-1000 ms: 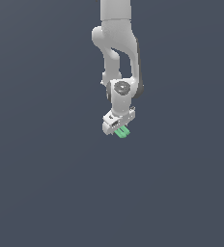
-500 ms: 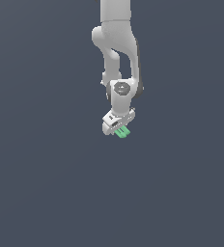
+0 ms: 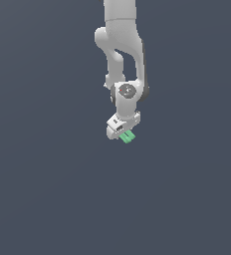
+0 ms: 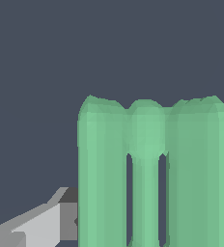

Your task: Pick up the object and move it to a goal position.

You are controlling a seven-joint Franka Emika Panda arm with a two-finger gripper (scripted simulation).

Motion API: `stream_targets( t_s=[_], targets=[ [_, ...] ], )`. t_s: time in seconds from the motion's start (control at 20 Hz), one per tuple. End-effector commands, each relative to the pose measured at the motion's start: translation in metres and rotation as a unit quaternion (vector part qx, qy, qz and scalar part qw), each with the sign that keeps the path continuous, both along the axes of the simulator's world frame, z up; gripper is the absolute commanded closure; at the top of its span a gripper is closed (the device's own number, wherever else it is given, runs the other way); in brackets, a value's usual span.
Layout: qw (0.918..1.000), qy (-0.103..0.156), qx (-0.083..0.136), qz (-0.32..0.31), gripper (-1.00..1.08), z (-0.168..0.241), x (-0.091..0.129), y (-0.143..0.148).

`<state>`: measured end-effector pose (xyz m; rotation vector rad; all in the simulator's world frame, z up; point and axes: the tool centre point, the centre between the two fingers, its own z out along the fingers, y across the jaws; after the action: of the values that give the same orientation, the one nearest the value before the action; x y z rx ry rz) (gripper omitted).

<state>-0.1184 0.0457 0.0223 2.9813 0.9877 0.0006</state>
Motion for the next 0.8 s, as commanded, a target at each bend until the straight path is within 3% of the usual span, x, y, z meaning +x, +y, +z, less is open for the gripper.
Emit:
stream_targets(
  t_s=[0.0, 0.35, 0.75],
  targets=[
    [1.0000, 0.000, 0.000, 0.000, 1.08, 0.006, 0.005, 0.005],
    [1.0000, 0.000, 0.000, 0.000, 1.08, 0.035, 0.030, 0.032],
    [1.0000, 0.000, 0.001, 0.001, 1.08, 0.082, 0.073, 0.075]
  ],
)
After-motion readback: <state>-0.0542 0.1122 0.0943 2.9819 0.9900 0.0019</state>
